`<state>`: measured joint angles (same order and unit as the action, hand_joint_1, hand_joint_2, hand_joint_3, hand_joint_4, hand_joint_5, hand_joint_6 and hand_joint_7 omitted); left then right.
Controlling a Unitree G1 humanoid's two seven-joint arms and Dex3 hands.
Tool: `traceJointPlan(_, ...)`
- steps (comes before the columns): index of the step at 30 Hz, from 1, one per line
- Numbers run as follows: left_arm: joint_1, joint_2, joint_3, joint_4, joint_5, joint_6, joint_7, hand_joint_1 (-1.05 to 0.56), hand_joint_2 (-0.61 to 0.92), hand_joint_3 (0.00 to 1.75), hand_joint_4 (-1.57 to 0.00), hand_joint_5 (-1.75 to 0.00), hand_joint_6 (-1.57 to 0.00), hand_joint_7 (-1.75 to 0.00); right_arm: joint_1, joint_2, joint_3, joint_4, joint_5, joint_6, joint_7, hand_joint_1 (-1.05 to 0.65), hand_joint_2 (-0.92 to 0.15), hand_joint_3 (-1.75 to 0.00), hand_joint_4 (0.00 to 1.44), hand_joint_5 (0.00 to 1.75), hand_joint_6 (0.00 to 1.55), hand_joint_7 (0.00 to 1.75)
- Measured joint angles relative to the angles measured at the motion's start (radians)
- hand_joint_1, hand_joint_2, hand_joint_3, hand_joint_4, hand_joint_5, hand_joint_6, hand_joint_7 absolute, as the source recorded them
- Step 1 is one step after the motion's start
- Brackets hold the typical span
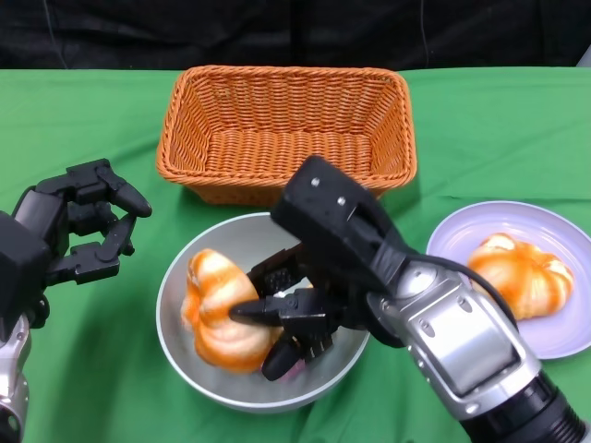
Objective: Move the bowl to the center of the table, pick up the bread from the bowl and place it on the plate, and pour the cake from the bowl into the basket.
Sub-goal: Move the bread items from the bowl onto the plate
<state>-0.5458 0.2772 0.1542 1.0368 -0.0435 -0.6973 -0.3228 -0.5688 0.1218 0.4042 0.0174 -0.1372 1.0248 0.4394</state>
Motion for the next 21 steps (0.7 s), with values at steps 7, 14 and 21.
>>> traceJointPlan(7,0.0,0.0,0.001,0.001,-0.001,0.003,0.0,-0.03,0.64,0.95,-0.72,-1.6,-0.75,-1.3,0.031,-0.067,0.054,-0.133,-0.029,-0.129,-0.062,-0.38,-0.92,-0.2,1.09,0.84,1.2,0.09)
traceJointPlan(14,-0.002,0.0,0.001,0.004,-0.002,0.003,-0.001,-0.04,0.65,0.94,-0.71,-1.58,-0.74,-1.3,0.09,-0.137,0.102,-0.211,-0.07,-0.256,-0.09,-0.36,-0.92,-0.21,1.09,0.93,1.15,0.08)
traceJointPlan(21,-0.004,0.0,0.001,0.009,-0.002,0.006,-0.001,-0.04,0.66,0.93,-0.72,-1.59,-0.75,-1.29,0.114,-0.192,0.109,-0.321,-0.113,-0.347,-0.121,-0.36,-0.92,-0.15,0.98,0.94,1.14,0.07)
